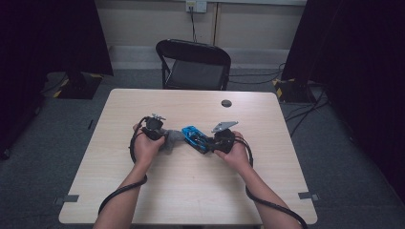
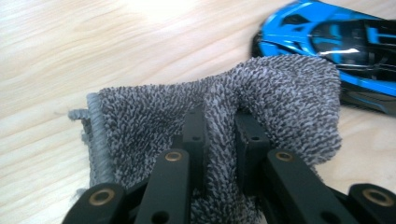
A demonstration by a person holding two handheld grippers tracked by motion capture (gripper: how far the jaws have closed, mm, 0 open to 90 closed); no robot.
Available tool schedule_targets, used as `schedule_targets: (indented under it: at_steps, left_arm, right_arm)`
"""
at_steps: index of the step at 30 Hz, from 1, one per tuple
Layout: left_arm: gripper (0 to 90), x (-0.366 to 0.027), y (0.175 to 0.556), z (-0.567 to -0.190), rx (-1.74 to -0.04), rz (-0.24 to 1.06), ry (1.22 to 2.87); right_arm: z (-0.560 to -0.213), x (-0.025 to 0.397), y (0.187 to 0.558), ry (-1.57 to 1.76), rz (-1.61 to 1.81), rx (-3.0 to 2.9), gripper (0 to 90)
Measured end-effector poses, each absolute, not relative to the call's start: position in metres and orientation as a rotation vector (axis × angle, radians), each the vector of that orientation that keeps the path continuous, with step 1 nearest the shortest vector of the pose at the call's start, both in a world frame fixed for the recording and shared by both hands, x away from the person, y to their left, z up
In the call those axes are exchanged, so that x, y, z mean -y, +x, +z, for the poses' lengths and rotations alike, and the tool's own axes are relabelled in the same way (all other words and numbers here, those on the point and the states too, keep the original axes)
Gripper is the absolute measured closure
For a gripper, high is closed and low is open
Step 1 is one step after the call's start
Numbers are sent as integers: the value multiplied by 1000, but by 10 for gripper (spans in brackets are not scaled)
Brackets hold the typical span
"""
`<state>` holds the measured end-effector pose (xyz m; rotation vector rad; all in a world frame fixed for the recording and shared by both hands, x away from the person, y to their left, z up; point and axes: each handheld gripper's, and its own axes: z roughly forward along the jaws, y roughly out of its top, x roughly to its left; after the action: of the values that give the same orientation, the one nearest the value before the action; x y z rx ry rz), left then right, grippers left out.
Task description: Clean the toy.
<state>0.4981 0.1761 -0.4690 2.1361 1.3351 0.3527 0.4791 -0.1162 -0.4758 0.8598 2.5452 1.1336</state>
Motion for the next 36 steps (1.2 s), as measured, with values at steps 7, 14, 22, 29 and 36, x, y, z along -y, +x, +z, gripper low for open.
schedule_targets:
  at_steps: [7,14,22,29,36]
  left_arm:
    - [774,-187,494,-462,-1349,349,2095]
    - [774,-183,480,-455,-1292,317,2091]
    - [773,-169,452,-451,-1179,235,2103]
    - [773,-147,431,-451,-1068,180,2156]
    - [773,-127,418,-463,-1003,102,2210]
  right_arm:
    - [-476,117,480,860,1144,-2547,659]
    - [-476,117,479,859,1136,-2548,658]
    - [-475,116,480,860,1131,-2552,659]
    - [-475,115,481,860,1128,-2552,659]
    - [-475,115,481,861,1124,-2554,659]
